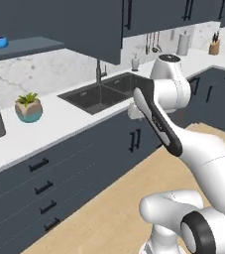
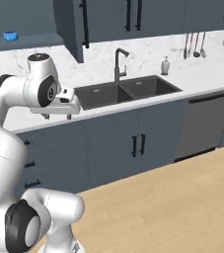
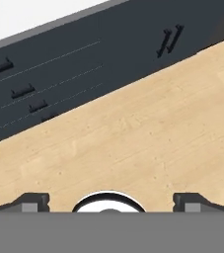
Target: Gather all objects into one cabinet and sort the glasses and bowls to opposite sides.
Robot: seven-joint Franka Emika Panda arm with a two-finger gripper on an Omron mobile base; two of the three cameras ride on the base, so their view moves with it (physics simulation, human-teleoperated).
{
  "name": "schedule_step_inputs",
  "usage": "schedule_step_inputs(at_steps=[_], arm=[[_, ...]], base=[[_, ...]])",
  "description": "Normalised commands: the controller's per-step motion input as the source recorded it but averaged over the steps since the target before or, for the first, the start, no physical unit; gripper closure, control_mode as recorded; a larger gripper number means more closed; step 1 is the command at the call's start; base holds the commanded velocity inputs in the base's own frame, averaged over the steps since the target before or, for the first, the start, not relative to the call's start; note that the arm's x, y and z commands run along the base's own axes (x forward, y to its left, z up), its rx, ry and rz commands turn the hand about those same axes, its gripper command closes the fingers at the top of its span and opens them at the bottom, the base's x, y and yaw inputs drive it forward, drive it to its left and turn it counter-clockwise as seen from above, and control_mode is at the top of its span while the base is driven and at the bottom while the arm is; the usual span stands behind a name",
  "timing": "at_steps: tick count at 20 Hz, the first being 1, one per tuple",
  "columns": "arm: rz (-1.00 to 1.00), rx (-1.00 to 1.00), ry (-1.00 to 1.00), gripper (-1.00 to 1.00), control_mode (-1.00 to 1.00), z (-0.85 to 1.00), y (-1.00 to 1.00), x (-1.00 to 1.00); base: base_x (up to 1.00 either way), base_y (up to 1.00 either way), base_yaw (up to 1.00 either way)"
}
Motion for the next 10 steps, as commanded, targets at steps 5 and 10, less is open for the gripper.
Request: schedule_step_inputs(at_steps=[5,10], arm=[[0.00,0.00,0.00,-1.00,1.00,0.00,0.00,0.00],[0.00,0.00,0.00,-1.00,1.00,0.00,0.00,0.00]], base=[[-0.03,0.00,-0.58],[0.00,-0.04,-0.59]])
